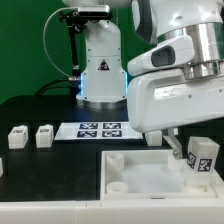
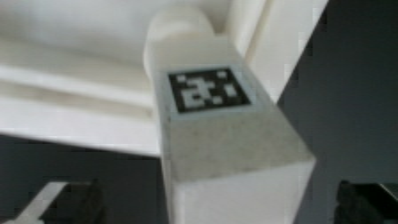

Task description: Assemble one leg

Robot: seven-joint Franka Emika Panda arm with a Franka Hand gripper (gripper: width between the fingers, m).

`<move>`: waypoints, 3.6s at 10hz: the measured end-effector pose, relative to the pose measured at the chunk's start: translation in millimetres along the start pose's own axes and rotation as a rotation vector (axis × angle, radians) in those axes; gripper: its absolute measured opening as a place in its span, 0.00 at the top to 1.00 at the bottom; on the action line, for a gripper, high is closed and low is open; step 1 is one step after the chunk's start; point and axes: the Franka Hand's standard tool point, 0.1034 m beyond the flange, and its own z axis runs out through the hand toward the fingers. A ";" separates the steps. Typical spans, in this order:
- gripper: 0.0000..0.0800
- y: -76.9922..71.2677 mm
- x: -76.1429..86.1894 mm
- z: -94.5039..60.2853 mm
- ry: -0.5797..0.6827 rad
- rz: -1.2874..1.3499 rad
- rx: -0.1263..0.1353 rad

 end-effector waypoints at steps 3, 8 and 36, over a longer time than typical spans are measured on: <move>0.19 3.1 -8.2 2.0 -0.246 0.010 0.051; 0.61 1.7 -12.3 1.9 -0.290 0.101 0.047; 0.42 7.0 2.3 7.1 -0.158 0.254 0.010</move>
Offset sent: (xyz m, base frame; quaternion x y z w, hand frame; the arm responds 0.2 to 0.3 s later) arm -0.0093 -0.0111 -0.0021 -0.0050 -0.1624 0.0180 0.9866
